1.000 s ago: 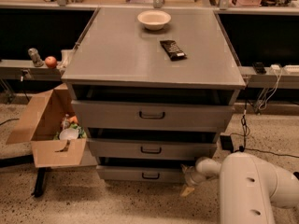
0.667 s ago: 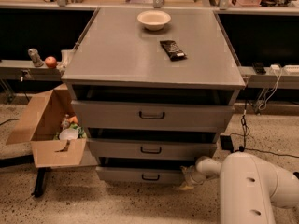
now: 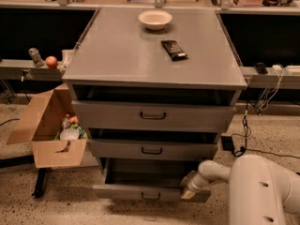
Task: Open bottom drawer
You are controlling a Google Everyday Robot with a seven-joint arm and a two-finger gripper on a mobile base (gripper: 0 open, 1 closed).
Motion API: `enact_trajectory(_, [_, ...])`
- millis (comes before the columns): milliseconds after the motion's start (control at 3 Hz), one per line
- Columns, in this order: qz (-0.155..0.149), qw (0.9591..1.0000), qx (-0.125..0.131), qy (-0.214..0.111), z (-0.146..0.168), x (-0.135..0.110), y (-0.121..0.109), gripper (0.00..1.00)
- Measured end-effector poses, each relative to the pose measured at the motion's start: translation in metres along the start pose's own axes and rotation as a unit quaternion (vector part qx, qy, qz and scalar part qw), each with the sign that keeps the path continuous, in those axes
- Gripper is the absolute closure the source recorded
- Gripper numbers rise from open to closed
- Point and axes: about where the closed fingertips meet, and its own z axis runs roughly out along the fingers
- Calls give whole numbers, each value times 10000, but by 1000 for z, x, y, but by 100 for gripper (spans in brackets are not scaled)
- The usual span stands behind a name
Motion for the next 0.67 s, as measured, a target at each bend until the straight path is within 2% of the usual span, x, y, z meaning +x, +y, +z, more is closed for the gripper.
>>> enact_trajectory(333, [0,10000,0,0,0,0,3,0])
enact_trajectory(667, [6,10000,-34,0,1,1,5,0])
